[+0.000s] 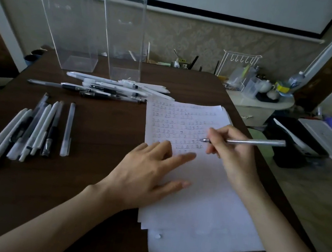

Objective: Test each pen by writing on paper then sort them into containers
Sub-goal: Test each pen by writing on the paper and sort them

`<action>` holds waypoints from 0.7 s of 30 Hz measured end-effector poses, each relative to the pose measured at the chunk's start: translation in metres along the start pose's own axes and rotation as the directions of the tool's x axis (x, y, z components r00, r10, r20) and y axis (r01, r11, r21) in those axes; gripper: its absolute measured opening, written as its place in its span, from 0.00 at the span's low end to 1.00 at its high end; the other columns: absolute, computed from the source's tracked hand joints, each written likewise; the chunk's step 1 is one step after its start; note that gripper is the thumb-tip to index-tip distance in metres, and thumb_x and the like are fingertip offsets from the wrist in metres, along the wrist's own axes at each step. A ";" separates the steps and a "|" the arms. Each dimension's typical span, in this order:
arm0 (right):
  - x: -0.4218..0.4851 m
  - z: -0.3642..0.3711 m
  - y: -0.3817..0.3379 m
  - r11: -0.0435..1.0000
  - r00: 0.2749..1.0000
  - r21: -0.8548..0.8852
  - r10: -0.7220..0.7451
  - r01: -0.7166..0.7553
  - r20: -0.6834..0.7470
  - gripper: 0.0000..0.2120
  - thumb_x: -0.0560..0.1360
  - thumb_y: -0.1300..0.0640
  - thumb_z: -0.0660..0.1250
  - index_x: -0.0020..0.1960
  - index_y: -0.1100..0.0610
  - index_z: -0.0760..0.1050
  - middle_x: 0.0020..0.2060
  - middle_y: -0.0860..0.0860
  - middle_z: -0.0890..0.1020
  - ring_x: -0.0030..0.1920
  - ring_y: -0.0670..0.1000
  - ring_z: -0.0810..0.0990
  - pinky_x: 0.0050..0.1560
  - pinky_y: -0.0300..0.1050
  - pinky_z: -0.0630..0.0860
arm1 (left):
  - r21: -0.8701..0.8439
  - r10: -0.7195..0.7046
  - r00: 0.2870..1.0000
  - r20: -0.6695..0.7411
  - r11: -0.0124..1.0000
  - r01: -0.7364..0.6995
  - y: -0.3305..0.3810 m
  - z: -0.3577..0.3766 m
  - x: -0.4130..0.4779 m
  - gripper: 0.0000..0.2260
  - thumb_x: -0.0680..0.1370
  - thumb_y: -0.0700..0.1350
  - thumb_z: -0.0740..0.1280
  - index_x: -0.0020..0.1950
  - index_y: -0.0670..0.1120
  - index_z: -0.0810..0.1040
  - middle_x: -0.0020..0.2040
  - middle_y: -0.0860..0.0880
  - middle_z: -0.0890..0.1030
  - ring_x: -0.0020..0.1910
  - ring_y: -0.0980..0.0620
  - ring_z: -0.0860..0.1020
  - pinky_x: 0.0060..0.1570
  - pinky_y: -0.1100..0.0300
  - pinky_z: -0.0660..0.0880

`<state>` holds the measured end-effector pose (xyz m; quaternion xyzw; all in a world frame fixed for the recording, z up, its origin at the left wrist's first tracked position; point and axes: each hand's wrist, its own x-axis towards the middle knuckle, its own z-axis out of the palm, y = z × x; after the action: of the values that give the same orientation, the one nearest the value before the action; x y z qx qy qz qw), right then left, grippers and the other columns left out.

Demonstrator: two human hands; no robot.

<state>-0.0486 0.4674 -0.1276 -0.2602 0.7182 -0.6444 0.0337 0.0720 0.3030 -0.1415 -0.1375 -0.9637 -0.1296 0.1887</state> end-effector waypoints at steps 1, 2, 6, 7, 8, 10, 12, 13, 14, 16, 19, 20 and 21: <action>0.000 0.002 0.004 0.998 1.000 -0.064 -0.001 0.002 0.004 0.12 0.75 0.58 0.69 0.37 0.63 0.72 0.26 0.53 0.78 0.30 0.46 0.75 0.35 0.34 0.70 | 0.034 0.029 0.998 0.048 0.999 -0.030 0.001 0.003 -0.001 0.26 0.78 0.64 0.50 0.71 0.54 0.67 0.47 0.51 0.71 0.41 0.54 0.72 0.39 0.57 0.72; -0.001 0.003 0.007 0.994 1.000 -0.113 0.014 -0.012 0.013 0.12 0.74 0.60 0.69 0.36 0.62 0.70 0.26 0.54 0.77 0.30 0.47 0.75 0.35 0.35 0.71 | 0.048 0.036 0.996 0.077 0.998 -0.040 0.002 0.005 -0.003 0.26 0.78 0.64 0.50 0.71 0.54 0.67 0.48 0.51 0.70 0.42 0.54 0.72 0.40 0.57 0.72; 0.006 0.005 0.012 0.964 0.998 -0.257 0.070 -0.069 -0.004 0.15 0.71 0.67 0.67 0.32 0.58 0.63 0.26 0.58 0.69 0.28 0.49 0.67 0.31 0.43 0.64 | 0.024 0.048 0.993 0.108 0.998 -0.051 0.003 0.008 -0.002 0.23 0.78 0.61 0.52 0.69 0.54 0.69 0.62 0.50 0.72 0.49 0.52 0.75 0.42 0.57 0.74; 0.008 0.005 0.011 0.959 0.997 -0.274 0.071 -0.072 -0.016 0.16 0.70 0.68 0.66 0.31 0.58 0.61 0.25 0.58 0.67 0.27 0.49 0.66 0.30 0.42 0.63 | 0.034 0.069 0.990 0.121 0.997 -0.073 0.004 0.009 -0.002 0.23 0.78 0.60 0.52 0.69 0.53 0.69 0.66 0.50 0.72 0.50 0.52 0.75 0.42 0.57 0.74; 0.008 0.005 0.011 0.957 0.998 -0.281 0.064 -0.069 -0.029 0.17 0.70 0.69 0.66 0.31 0.58 0.60 0.25 0.58 0.66 0.25 0.47 0.66 0.28 0.40 0.64 | 0.046 0.084 0.988 0.127 0.995 -0.090 0.004 0.010 -0.001 0.23 0.79 0.60 0.51 0.69 0.52 0.69 0.68 0.50 0.71 0.49 0.52 0.75 0.42 0.57 0.74; 0.008 0.005 0.010 0.961 0.998 -0.272 0.042 -0.052 -0.045 0.18 0.70 0.70 0.65 0.30 0.58 0.59 0.25 0.58 0.66 0.22 0.42 0.66 0.26 0.34 0.65 | 0.056 0.068 0.988 0.136 0.996 -0.076 0.006 0.010 -0.002 0.23 0.79 0.60 0.51 0.68 0.51 0.70 0.69 0.51 0.71 0.47 0.52 0.76 0.41 0.58 0.73; 0.008 0.006 0.011 0.962 0.999 -0.273 0.021 -0.031 -0.040 0.17 0.71 0.70 0.64 0.30 0.58 0.60 0.25 0.62 0.69 0.22 0.41 0.68 0.27 0.32 0.66 | 0.060 0.037 0.991 0.129 0.997 -0.045 0.009 0.010 -0.002 0.24 0.78 0.60 0.50 0.67 0.51 0.71 0.68 0.51 0.72 0.47 0.51 0.76 0.41 0.58 0.73; 0.008 0.006 0.012 0.960 0.999 -0.279 0.013 -0.021 -0.031 0.17 0.72 0.70 0.64 0.31 0.58 0.61 0.26 0.64 0.71 0.22 0.41 0.69 0.28 0.32 0.66 | 0.059 0.025 0.992 0.120 0.998 -0.032 0.010 0.010 -0.002 0.23 0.78 0.60 0.50 0.66 0.52 0.72 0.67 0.51 0.73 0.47 0.51 0.76 0.41 0.57 0.73; 0.009 0.006 0.013 0.959 1.000 -0.283 0.011 -0.016 -0.020 0.16 0.72 0.69 0.64 0.31 0.59 0.62 0.26 0.65 0.72 0.23 0.41 0.69 0.29 0.33 0.67 | 0.059 0.011 0.994 0.112 0.998 -0.018 0.012 0.010 -0.001 0.23 0.78 0.60 0.50 0.65 0.52 0.73 0.66 0.51 0.74 0.47 0.51 0.77 0.40 0.57 0.74; 0.009 0.006 0.016 0.959 1.000 -0.281 0.021 -0.020 0.001 0.16 0.73 0.68 0.65 0.31 0.58 0.62 0.26 0.64 0.74 0.23 0.41 0.70 0.30 0.35 0.68 | 0.055 -0.012 0.996 0.094 0.998 0.006 0.016 0.011 0.000 0.21 0.78 0.60 0.50 0.61 0.51 0.74 0.63 0.51 0.75 0.46 0.50 0.77 0.38 0.56 0.75; 0.009 0.007 0.018 0.952 0.999 -0.305 0.030 -0.023 0.018 0.16 0.74 0.66 0.65 0.32 0.57 0.62 0.25 0.61 0.73 0.23 0.44 0.69 0.31 0.41 0.68 | 0.054 -0.024 0.996 0.084 0.998 0.019 0.021 0.013 0.001 0.21 0.78 0.59 0.50 0.58 0.50 0.76 0.60 0.50 0.77 0.43 0.49 0.78 0.36 0.55 0.76; 0.009 0.008 0.019 0.951 0.999 -0.309 0.030 -0.025 0.012 0.16 0.73 0.67 0.65 0.32 0.58 0.61 0.25 0.61 0.71 0.24 0.46 0.68 0.30 0.42 0.67 | 0.061 -0.024 0.996 0.087 0.998 0.019 0.021 0.014 0.000 0.21 0.78 0.60 0.51 0.59 0.50 0.75 0.60 0.50 0.77 0.43 0.49 0.78 0.36 0.55 0.76; 0.009 0.008 0.018 0.951 1.000 -0.308 0.029 -0.028 0.000 0.16 0.73 0.68 0.64 0.32 0.59 0.61 0.25 0.61 0.70 0.25 0.47 0.67 0.30 0.42 0.65 | 0.066 -0.025 0.996 0.089 0.998 0.019 0.020 0.015 0.000 0.21 0.78 0.60 0.51 0.60 0.51 0.75 0.61 0.50 0.76 0.43 0.49 0.78 0.36 0.55 0.76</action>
<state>-0.0593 0.4569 -0.1436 -0.2534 0.8135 -0.5234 0.0036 0.0732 0.3261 -0.1512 -0.1265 -0.9763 -0.0939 0.1482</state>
